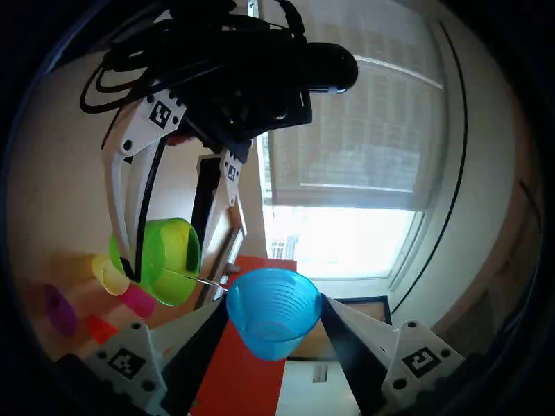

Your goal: Pour water

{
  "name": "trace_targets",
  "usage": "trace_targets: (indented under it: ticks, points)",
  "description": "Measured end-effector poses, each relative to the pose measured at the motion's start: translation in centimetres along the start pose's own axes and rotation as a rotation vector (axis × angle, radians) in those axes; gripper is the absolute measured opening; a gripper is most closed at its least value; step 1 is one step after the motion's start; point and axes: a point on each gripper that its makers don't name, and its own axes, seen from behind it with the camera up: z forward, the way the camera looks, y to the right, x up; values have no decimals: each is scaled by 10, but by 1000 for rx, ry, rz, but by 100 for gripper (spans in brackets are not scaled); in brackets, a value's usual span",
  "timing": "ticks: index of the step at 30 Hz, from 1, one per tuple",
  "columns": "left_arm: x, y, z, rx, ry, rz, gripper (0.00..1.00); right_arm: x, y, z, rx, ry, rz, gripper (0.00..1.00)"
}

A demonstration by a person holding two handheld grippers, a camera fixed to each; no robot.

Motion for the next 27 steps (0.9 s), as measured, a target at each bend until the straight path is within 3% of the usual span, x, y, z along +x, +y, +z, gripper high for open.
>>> trace_targets:
  ticks: [27]
  points:
    - [2,1,-1,3,-1,3,89,-1,3,1,-11,6,-6,94]
